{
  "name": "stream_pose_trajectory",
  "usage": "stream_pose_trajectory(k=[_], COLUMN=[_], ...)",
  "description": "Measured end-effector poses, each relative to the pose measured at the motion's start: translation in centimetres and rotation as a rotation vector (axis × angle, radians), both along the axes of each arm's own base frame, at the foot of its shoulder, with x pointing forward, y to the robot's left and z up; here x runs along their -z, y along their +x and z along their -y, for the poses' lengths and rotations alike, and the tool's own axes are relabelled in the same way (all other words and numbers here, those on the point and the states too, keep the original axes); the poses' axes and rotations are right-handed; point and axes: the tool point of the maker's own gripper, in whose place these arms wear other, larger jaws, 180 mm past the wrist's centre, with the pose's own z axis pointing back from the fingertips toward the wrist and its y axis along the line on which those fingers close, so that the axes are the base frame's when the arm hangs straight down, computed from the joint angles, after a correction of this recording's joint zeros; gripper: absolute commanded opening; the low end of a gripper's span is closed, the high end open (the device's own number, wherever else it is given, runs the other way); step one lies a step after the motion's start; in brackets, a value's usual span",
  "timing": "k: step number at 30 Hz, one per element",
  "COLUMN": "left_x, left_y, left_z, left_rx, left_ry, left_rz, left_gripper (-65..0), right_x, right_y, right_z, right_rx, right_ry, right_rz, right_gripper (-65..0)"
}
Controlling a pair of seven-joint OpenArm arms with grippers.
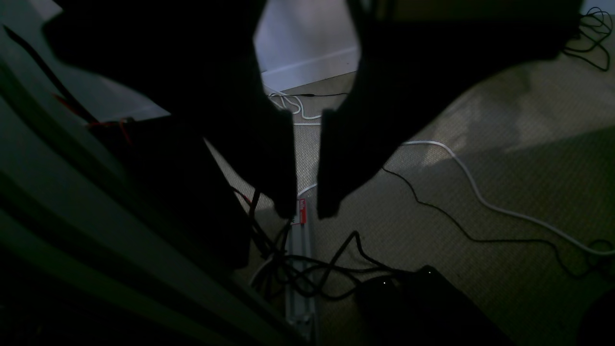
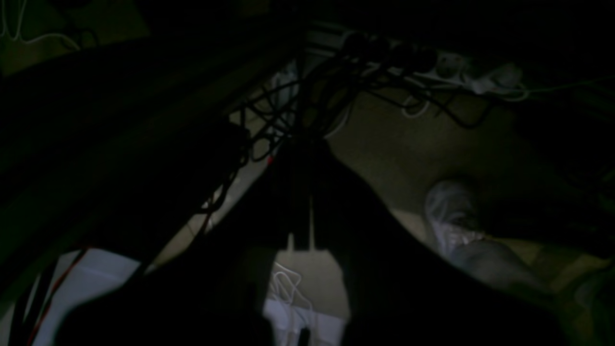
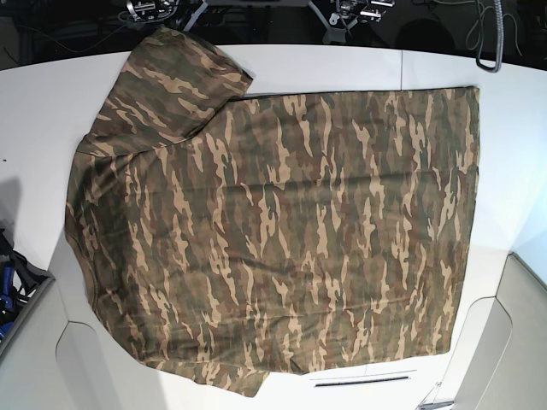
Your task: Fold the T-shirt properly
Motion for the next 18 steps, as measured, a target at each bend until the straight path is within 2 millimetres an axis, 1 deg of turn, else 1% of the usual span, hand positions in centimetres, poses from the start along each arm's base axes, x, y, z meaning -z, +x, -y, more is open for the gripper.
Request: stream_pose_trajectory(k=[8,12,14,15,18], left_x=[0.0,0.0,0.0,0.0,0.0], left_y=[0.0,-0.2,-0.2,-0.5,-0.9], left_z=[0.0,0.0,0.0,-0.2,-1.4], left_rx=[0.0,0.0,0.001,0.001,0.003], left_ry=[0.0,0.0,0.0,0.002,0.019], left_rz=[0.0,-0.003,-0.003,-0.009,-0.014], left_gripper=[-54.0,-54.0,-54.0,-54.0,-54.0], right_x=[-0.2,-0.2,-0.2,-0.2,-0.1], right_y=[1.1,1.1,0.8,0.7,-0.3], right_z=[0.2,0.1,0.2,0.2,0.5], right_rx=[-0.001,-0.002,-0.002,-0.002,-0.003], right_ry=[-0.002,-0.002,-0.003,-0.003,-0.007], right_rz=[0.029,0.029,0.024,0.022,0.01], right_gripper=[-65.0,-65.0,-65.0,-65.0,-65.0])
